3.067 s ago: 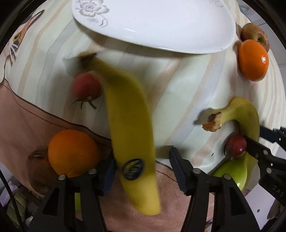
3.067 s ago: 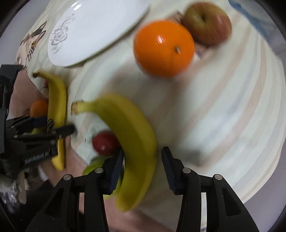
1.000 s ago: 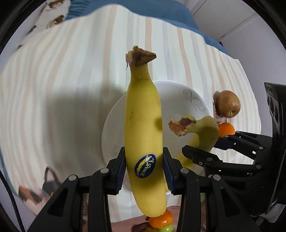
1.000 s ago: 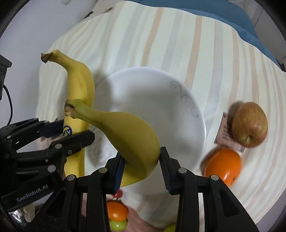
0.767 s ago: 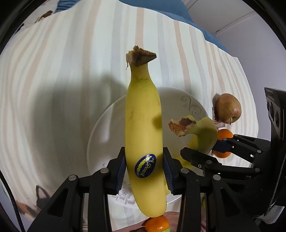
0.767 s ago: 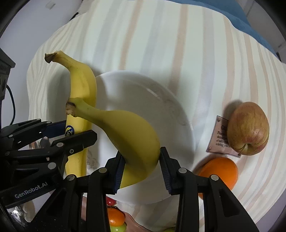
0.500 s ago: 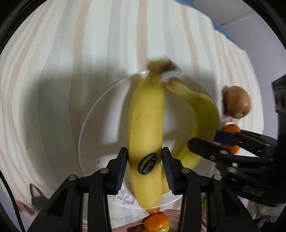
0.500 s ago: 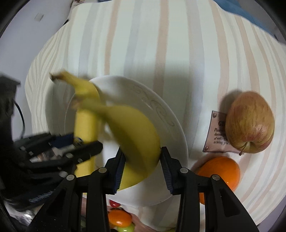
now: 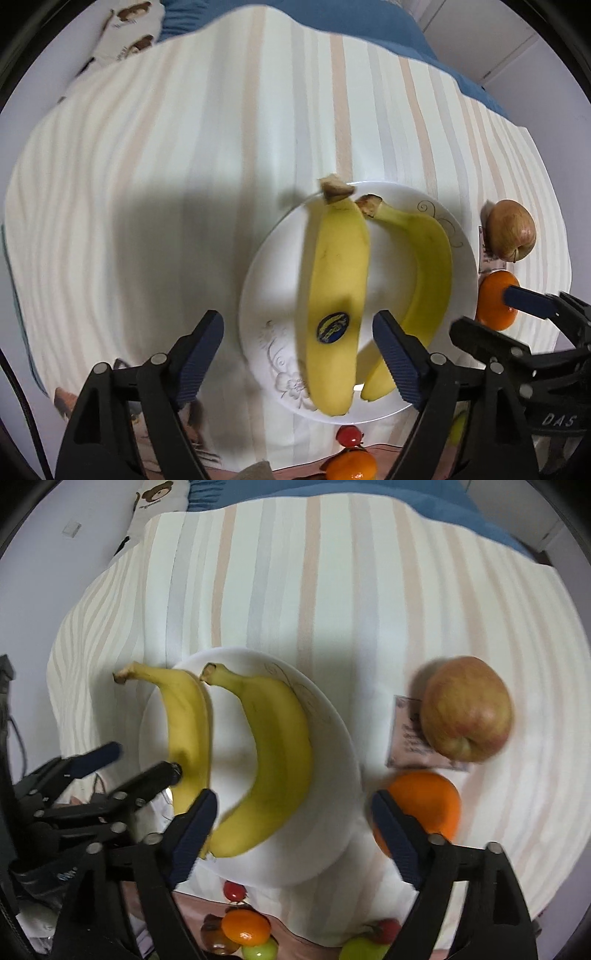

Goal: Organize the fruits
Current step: 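Carry both bananas onto the white plate and open both tools, then grasp the brown pear with the left tool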

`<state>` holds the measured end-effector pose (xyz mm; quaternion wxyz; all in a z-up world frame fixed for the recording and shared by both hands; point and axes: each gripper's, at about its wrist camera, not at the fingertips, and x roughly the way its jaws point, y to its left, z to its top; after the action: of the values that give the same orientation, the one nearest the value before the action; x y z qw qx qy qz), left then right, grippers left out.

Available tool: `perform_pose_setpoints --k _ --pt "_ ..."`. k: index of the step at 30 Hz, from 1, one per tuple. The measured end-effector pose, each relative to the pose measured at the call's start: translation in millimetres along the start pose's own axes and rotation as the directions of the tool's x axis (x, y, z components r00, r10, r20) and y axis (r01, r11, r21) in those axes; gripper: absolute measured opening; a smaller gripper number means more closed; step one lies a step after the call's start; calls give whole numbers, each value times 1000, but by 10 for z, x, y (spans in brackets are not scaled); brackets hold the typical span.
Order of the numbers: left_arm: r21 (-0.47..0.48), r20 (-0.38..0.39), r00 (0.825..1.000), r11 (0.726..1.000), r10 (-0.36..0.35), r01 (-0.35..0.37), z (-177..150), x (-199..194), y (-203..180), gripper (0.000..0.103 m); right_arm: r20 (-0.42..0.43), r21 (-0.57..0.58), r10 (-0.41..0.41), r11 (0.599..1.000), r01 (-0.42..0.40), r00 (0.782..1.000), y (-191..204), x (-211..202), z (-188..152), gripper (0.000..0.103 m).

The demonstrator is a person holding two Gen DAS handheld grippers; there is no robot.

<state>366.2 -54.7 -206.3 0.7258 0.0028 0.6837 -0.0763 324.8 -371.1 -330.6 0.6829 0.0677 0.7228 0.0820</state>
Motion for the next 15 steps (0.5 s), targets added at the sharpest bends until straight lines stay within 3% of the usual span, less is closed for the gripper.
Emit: perform_pose_setpoints --k 7,15 --pt "-5 116 991 998 62 -62 -319 -343 -12 89 112 17 -70 997 69 991 17 -264 -364 97" --pt "9 258 960 994 105 -111 -743 -835 -9 89 267 30 -108 994 104 958 178 -724 -850 97"
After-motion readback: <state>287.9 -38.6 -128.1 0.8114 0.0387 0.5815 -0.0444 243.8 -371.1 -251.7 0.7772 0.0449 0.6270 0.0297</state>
